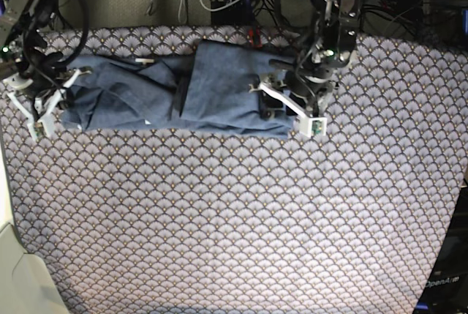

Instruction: Fold the T-shirt properly

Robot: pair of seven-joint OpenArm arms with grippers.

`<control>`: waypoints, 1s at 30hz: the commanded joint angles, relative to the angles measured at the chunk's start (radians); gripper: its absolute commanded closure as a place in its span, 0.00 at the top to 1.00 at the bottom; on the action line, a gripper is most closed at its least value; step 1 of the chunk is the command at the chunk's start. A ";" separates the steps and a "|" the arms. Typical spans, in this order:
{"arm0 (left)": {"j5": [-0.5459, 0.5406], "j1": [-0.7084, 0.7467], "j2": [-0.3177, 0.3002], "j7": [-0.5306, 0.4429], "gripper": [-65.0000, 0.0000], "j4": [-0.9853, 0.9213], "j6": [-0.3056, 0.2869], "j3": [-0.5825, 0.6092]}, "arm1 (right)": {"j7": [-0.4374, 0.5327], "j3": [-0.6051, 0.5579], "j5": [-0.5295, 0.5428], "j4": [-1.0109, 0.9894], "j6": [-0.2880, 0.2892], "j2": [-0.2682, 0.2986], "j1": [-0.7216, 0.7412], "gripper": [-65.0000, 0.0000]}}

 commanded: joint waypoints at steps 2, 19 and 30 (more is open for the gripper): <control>-0.002 -0.001 0.001 -0.017 0.51 0.020 -0.001 0.000 | 0.010 0.004 0.011 -0.019 0.003 0.015 0.008 0.19; -0.002 0.001 -0.007 -0.015 0.51 0.021 -0.005 0.000 | 0.148 0.009 0.018 -0.278 0.003 0.115 0.020 0.58; -0.002 0.016 -0.007 -0.014 0.51 0.061 -0.005 0.000 | 0.203 0.005 0.019 -0.467 0.003 0.171 0.075 0.58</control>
